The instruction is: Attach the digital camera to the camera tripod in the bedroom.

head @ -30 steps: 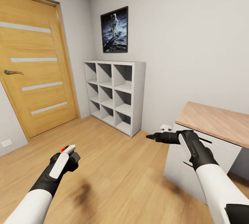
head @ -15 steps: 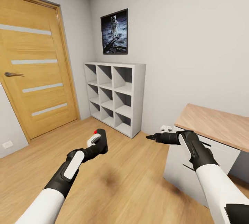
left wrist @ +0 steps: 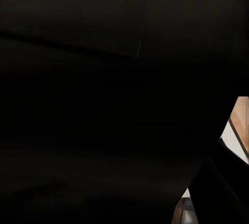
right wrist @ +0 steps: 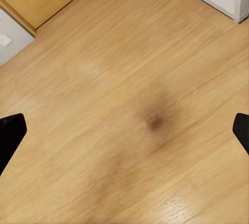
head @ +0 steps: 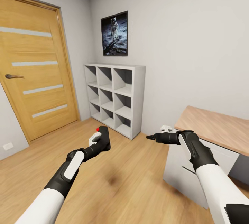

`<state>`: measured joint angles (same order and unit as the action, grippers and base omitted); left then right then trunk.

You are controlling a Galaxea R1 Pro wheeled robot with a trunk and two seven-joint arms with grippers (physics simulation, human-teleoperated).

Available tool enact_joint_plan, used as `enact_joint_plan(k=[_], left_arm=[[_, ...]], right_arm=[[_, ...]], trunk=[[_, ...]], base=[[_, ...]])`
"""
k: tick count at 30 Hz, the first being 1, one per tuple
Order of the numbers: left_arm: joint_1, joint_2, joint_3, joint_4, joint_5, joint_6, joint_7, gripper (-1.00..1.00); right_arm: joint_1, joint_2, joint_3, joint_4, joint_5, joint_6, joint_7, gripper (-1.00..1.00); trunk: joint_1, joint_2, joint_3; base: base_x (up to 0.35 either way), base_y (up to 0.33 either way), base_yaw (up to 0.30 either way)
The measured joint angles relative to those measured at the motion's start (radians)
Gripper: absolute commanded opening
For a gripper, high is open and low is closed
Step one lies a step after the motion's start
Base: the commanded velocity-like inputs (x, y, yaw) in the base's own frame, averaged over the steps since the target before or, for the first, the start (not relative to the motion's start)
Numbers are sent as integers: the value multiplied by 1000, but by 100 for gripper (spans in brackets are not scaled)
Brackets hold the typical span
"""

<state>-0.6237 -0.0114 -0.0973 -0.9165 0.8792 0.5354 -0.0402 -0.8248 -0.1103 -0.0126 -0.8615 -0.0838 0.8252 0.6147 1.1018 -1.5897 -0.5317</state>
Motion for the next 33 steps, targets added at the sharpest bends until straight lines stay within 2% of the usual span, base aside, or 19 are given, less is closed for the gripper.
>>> enact_joint_plan(k=[33], left_arm=[[0,-1,1,4,0,-2,0,-100]], right_arm=[[0,3,3,1,1,-2,0,100]], trunk=[[-127,231,103]], base=[[0,0,0]])
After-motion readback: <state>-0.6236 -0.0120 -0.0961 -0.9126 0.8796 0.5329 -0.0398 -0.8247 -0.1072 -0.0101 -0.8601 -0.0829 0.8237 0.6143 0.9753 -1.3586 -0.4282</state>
